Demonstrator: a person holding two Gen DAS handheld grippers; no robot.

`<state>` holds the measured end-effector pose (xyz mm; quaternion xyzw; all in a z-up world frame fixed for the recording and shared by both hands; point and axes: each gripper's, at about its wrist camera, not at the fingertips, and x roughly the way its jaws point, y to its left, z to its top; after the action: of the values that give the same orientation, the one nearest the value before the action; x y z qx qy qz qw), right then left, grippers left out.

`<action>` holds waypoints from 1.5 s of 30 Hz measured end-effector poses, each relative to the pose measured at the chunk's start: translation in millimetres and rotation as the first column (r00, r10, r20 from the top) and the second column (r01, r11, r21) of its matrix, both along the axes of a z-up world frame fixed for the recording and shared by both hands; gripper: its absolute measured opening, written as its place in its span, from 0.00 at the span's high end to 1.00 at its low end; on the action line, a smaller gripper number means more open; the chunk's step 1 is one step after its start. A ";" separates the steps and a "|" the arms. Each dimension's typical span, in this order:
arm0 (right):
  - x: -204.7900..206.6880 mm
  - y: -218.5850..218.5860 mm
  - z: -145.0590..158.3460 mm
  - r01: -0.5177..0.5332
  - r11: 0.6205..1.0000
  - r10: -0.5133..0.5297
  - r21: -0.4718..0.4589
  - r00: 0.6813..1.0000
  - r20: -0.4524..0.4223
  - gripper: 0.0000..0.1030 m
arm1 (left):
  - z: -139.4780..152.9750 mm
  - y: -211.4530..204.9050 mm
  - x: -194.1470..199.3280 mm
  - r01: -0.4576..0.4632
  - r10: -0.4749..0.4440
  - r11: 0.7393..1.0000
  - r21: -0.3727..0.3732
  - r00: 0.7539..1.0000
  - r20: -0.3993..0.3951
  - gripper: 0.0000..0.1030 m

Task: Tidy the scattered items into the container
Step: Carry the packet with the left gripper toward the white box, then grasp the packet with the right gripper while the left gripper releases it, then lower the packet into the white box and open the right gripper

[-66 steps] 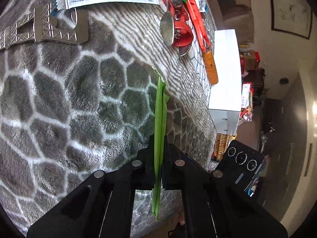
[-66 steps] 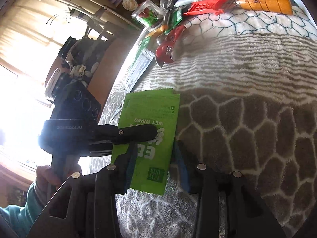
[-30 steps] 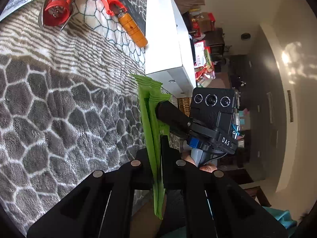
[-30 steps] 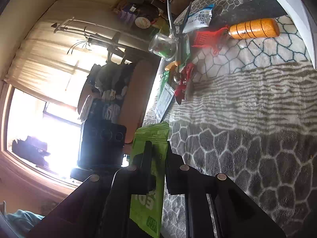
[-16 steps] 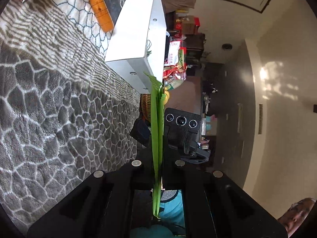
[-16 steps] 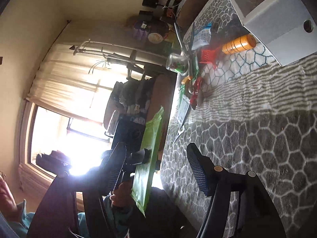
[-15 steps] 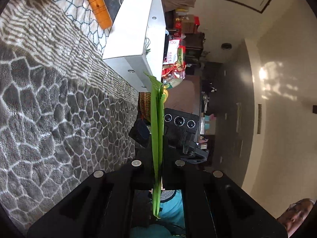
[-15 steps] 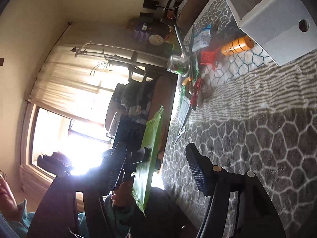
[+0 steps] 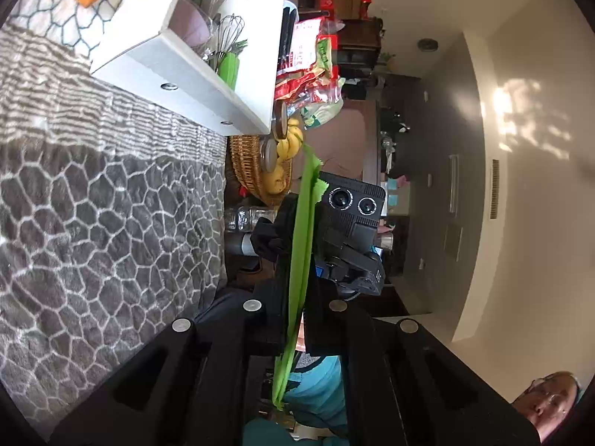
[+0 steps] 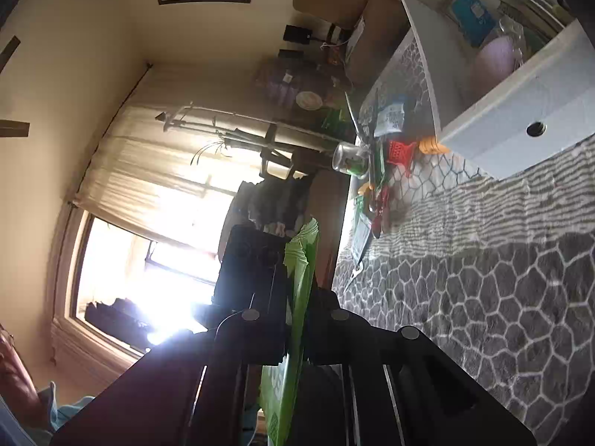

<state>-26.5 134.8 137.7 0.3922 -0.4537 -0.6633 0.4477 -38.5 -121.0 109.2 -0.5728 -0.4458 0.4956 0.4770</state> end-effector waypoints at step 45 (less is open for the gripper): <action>-347.5 124.7 -108.7 0.841 0.352 -0.936 0.411 0.324 0.137 0.70 | -41.7 -189.8 -92.3 -0.431 0.367 0.848 -0.310 0.898 -0.243 0.33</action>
<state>-374.0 259.5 29.0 0.2412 -0.5721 -0.7712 -0.1407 -130.8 -310.9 67.5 -0.4983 -0.4146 0.7046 0.2886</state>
